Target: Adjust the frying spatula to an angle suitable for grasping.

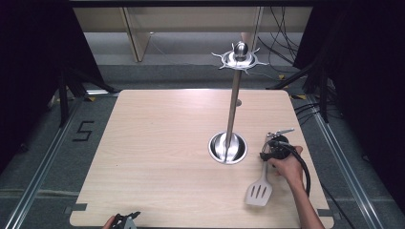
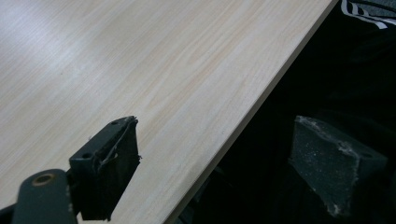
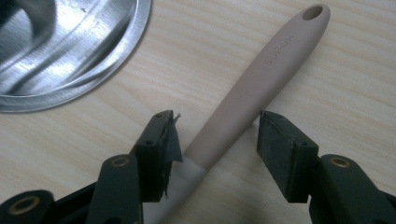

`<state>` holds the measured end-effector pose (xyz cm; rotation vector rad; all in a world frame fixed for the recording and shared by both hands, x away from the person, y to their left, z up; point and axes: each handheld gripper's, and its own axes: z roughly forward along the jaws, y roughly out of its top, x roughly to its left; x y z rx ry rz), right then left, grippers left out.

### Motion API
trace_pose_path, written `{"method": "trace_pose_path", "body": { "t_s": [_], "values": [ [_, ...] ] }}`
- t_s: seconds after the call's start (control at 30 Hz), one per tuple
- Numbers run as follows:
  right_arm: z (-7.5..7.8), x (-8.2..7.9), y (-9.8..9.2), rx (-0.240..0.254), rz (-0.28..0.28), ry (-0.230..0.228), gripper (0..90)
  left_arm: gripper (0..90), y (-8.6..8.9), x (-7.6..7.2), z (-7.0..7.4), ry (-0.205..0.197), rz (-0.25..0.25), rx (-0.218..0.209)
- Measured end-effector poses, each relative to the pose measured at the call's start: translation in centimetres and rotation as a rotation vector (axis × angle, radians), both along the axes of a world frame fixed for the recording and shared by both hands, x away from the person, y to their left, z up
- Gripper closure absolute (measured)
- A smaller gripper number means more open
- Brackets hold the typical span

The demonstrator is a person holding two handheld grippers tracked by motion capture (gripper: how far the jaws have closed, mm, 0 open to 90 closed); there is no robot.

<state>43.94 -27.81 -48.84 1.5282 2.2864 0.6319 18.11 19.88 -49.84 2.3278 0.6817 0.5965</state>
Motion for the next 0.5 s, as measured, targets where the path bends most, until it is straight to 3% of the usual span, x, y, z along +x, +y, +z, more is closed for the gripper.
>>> {"method": "trace_pose_path", "body": {
  "t_s": [0.1,0.17,0.3,0.37,0.5],
  "values": [
    [-0.04,0.01,-0.14,-0.011,0.017,0.005,49.9,14.9,-0.18,-0.04,-0.15,-0.009,0.008,-0.015],
    [-0.02,0.01,-0.14,-0.013,0.019,0.007,50.1,14.9,-0.07,0.0,-0.07,-0.011,0.004,0.006],
    [-0.02,-0.01,-0.08,-0.017,0.042,0.003,51.6,14.9,-0.09,-0.03,-0.07,-0.011,0.002,0.005],
    [0.08,0.06,-0.02,-0.034,0.06,0.009,53.1,14.9,-0.01,-0.06,0.07,0.001,-0.007,0.002],
    [0.28,-0.07,-0.08,-0.06,0.076,0.015,57.1,14.9,-0.06,-0.05,-0.08,-0.012,0.005,-0.001]
  ]
}}
